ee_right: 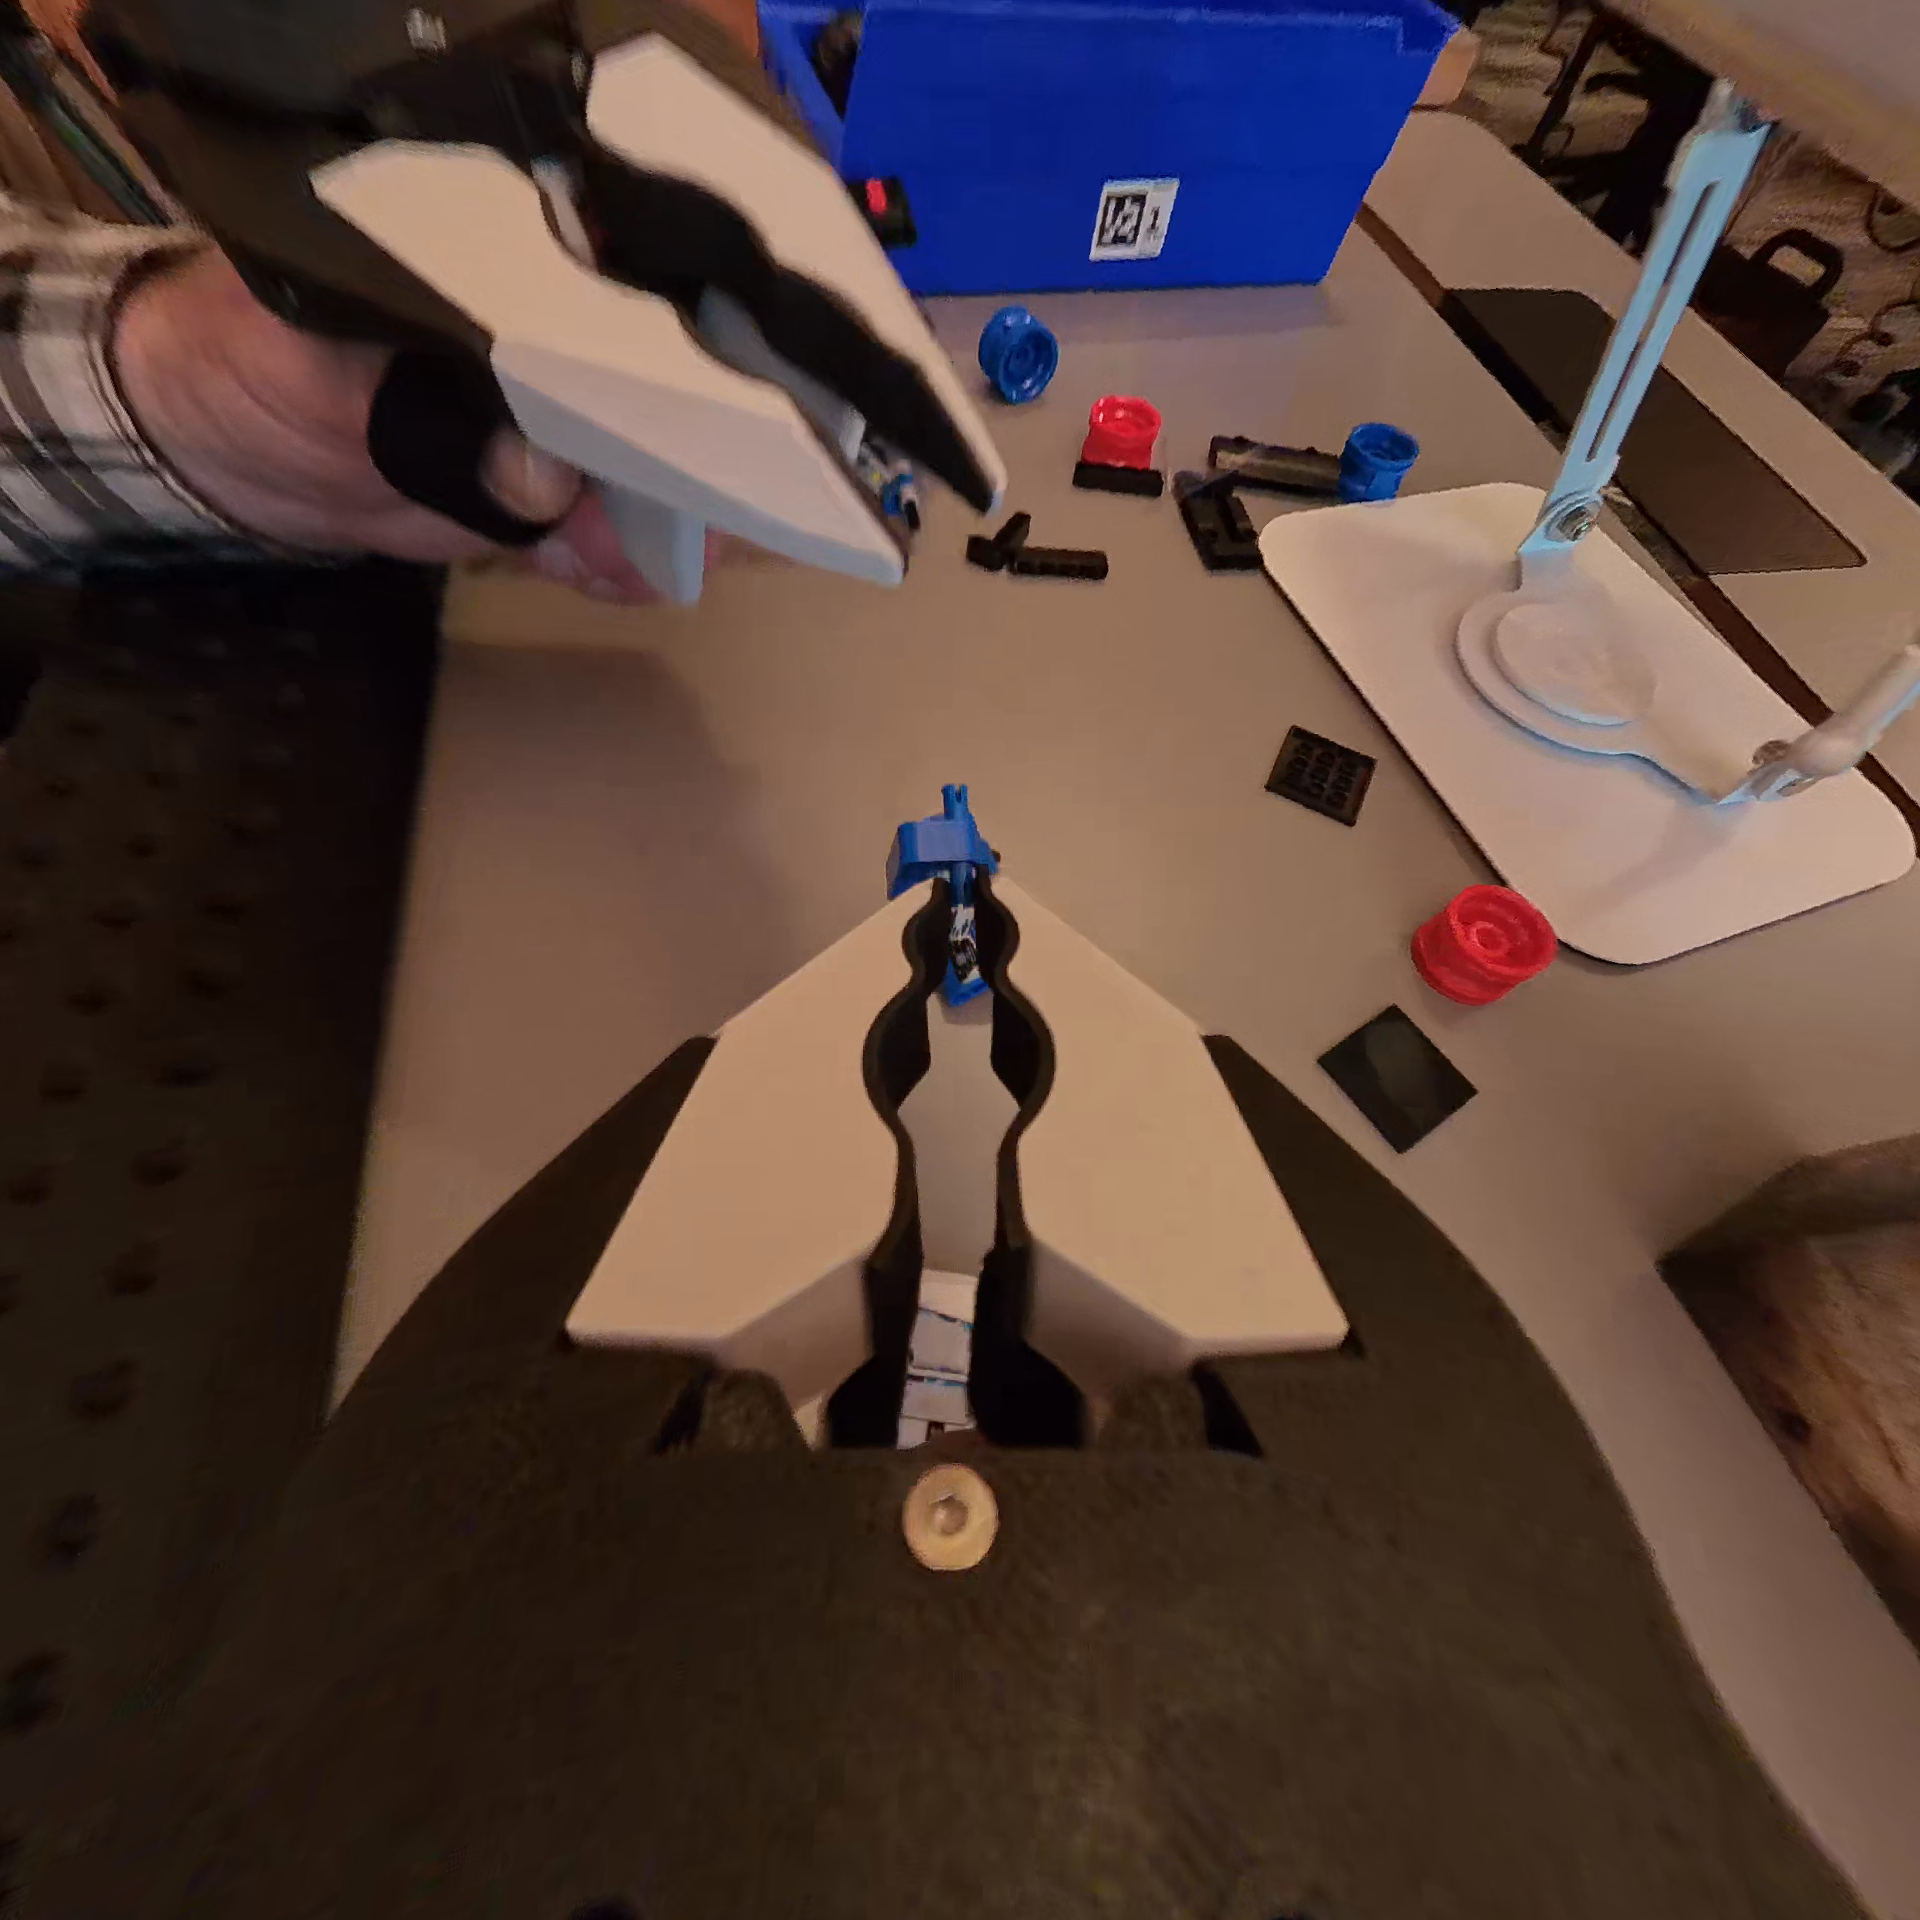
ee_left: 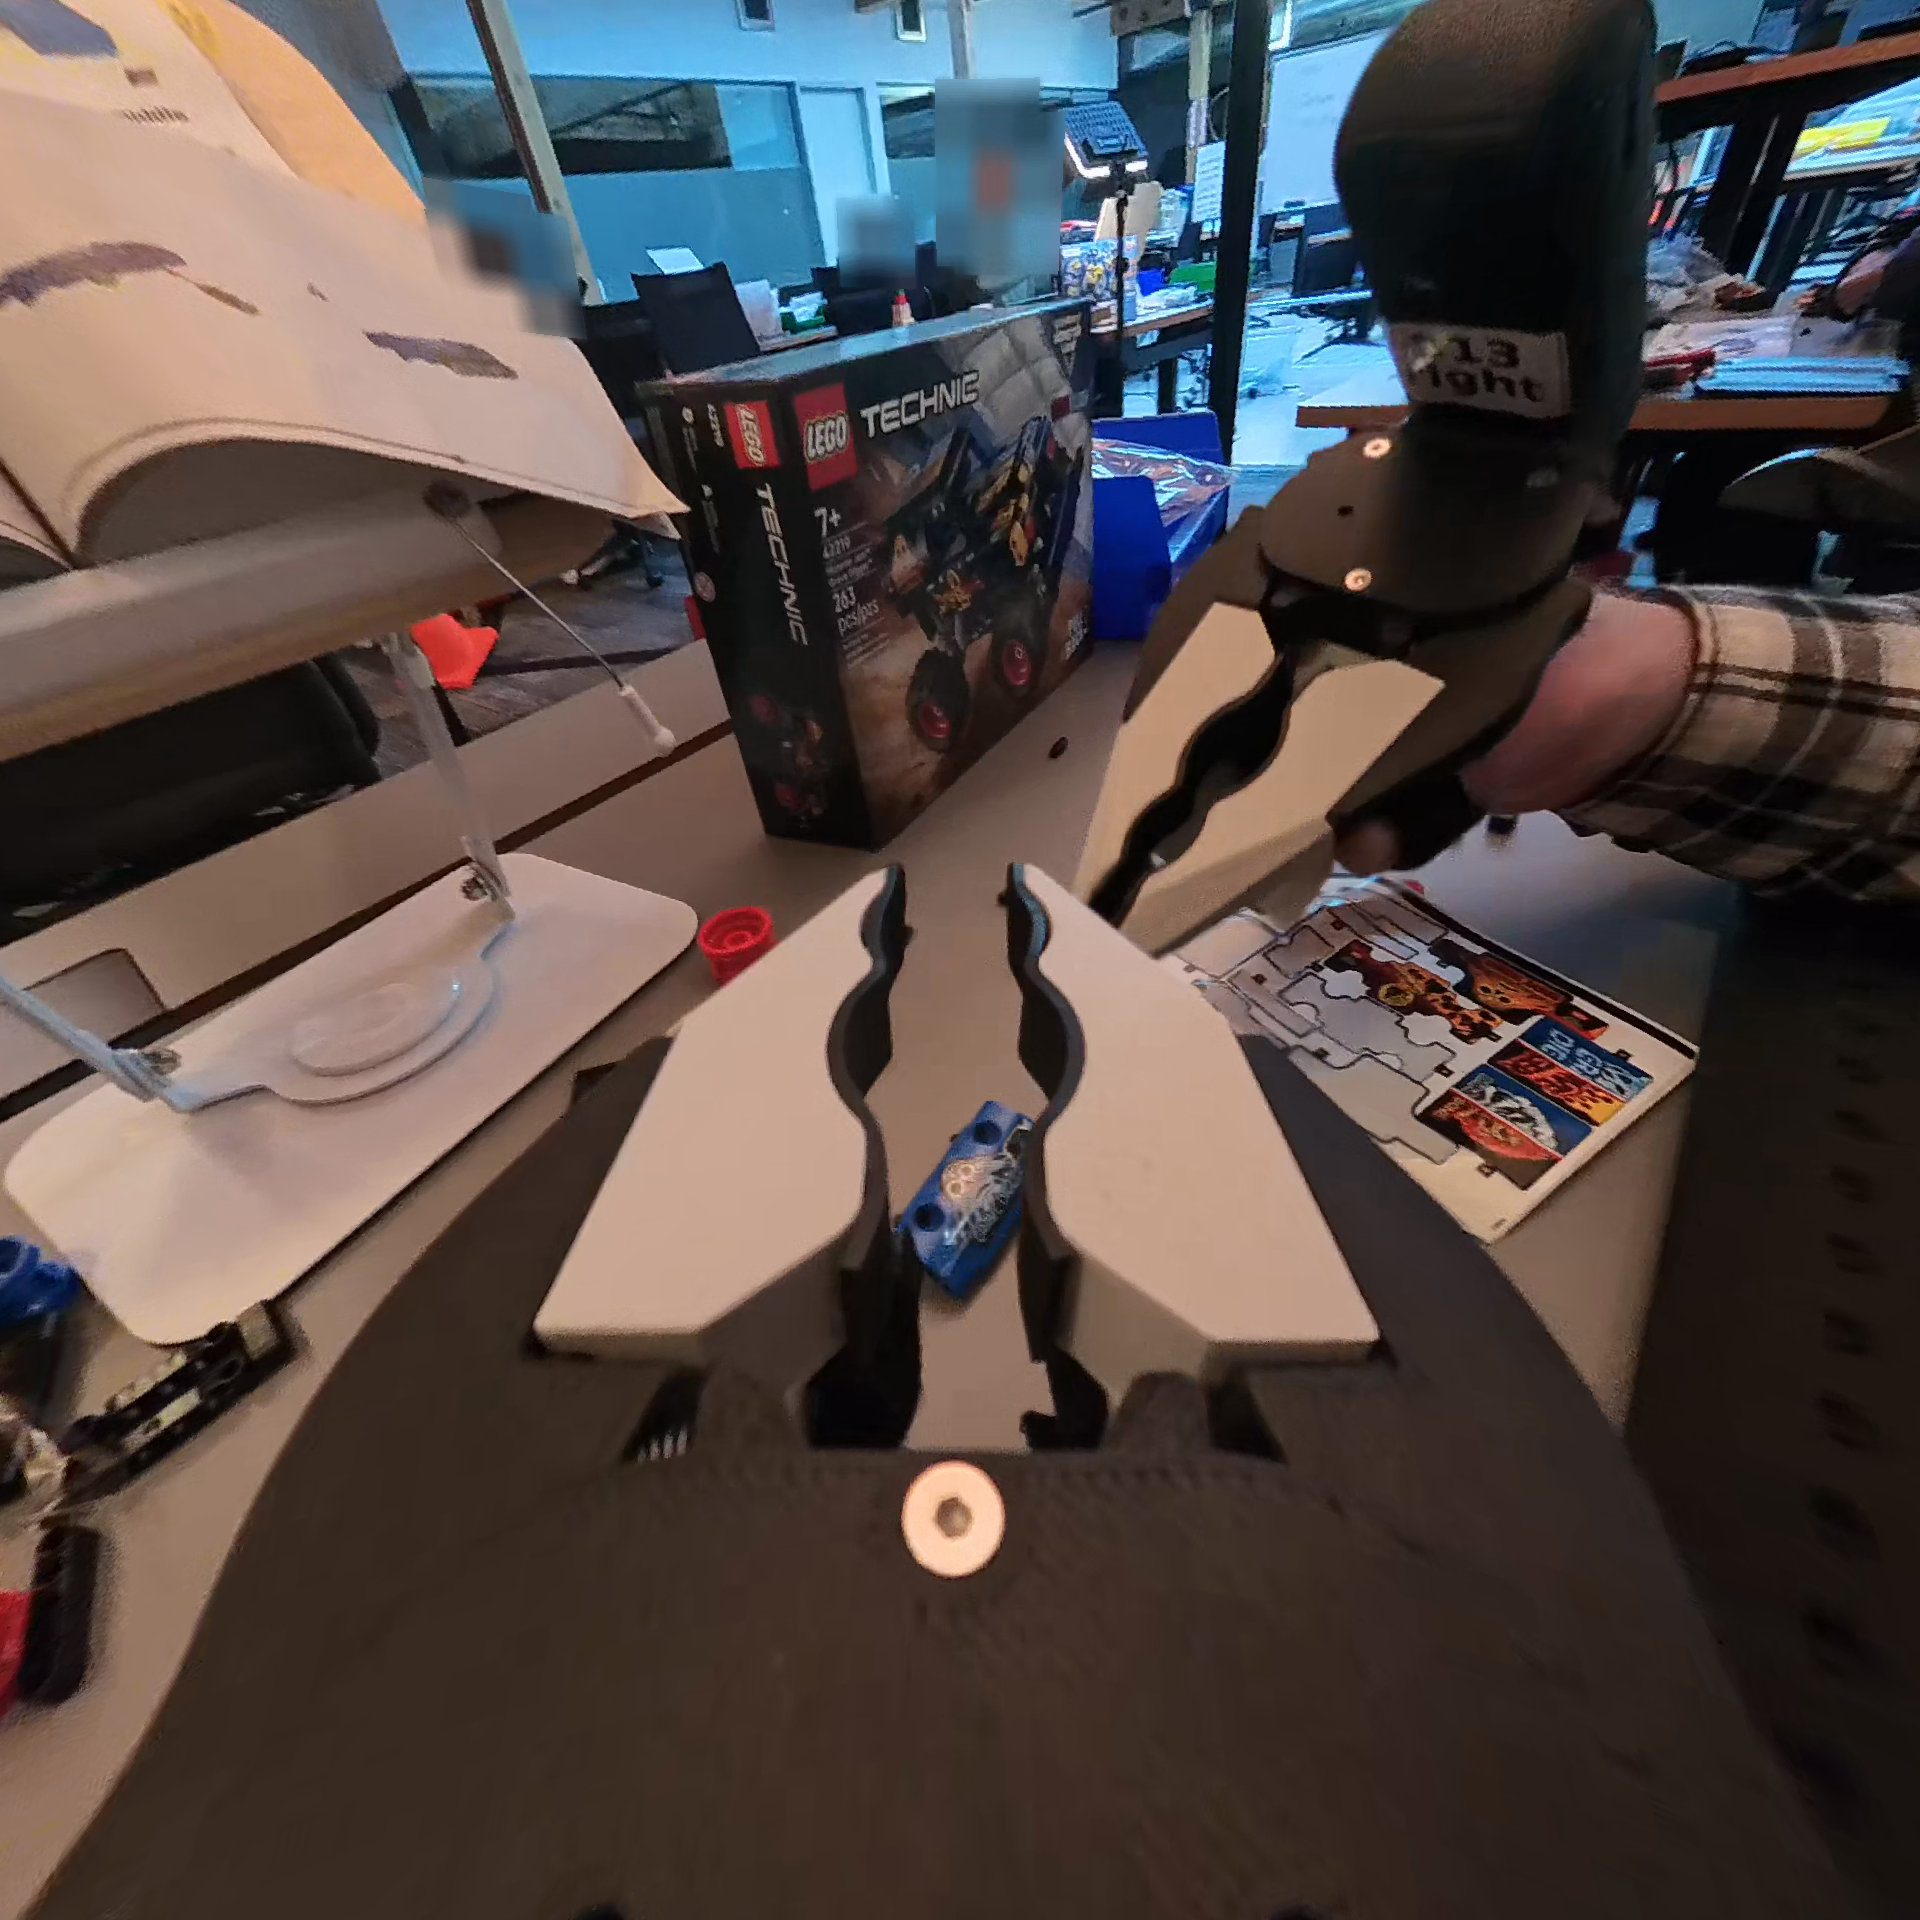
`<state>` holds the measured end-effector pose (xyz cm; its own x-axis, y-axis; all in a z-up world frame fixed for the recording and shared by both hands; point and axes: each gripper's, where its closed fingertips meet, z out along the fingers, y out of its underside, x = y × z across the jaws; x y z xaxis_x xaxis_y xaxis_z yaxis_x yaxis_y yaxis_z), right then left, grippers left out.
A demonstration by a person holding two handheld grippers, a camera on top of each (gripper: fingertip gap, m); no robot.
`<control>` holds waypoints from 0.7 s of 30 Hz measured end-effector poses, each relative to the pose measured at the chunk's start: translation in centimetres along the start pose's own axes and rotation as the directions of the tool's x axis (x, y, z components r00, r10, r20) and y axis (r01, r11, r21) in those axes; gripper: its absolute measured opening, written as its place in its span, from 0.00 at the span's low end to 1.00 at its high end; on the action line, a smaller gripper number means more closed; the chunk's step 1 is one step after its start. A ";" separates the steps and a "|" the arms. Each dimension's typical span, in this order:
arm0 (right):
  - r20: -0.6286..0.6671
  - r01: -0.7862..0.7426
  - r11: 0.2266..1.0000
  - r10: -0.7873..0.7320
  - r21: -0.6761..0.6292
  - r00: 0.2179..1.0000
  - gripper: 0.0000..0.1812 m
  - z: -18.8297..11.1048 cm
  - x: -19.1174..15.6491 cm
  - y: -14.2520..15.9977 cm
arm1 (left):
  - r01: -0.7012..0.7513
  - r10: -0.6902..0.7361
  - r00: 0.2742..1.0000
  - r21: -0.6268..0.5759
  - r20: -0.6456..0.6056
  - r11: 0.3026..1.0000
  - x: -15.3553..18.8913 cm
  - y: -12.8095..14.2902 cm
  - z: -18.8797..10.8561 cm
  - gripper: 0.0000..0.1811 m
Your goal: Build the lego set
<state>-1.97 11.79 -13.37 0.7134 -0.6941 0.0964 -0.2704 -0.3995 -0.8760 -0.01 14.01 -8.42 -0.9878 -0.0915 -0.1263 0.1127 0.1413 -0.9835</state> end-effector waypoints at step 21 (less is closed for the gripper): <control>0.052 0.268 0.938 -0.263 -0.220 0.963 0.02 2.6 -2.5 4.0 | -0.027 0.219 0.840 -0.364 0.496 0.931 -12.4 -0.6 -19.2 0.28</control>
<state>-3.15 13.53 -18.35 0.7921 -0.5323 0.2986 -0.2046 -0.6926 -0.6917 10.05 34.02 -3.80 -0.7519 -0.5349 -0.3853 0.0928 0.4928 -0.8652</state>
